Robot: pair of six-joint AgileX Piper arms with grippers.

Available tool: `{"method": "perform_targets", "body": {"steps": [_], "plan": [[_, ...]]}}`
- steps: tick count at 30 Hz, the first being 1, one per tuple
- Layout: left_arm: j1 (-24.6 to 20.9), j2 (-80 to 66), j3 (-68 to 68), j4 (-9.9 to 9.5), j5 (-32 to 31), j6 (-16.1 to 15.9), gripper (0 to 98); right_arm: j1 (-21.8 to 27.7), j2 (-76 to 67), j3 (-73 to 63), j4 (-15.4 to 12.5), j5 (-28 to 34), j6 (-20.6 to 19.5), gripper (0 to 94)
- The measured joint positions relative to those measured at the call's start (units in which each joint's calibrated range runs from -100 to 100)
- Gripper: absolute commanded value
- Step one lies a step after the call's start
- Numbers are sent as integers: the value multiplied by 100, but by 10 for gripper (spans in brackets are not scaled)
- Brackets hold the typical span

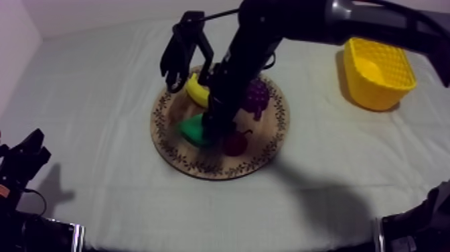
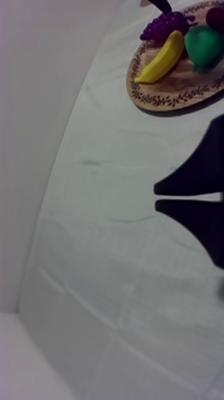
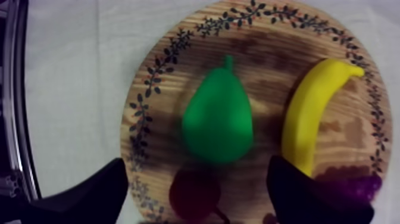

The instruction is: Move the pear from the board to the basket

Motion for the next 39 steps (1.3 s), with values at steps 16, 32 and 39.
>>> {"method": "perform_targets", "body": {"steps": [16,32,39], "plan": [[0,0,0,0,0,3,1,-56,1435,-778,46,-283,-51,755],[0,0,0,0,0,3,1,120,1268,-507,66,-332,61,200],[0,0,0,0,0,3,1,587,-101,219,-21,-103,209,213]]}}
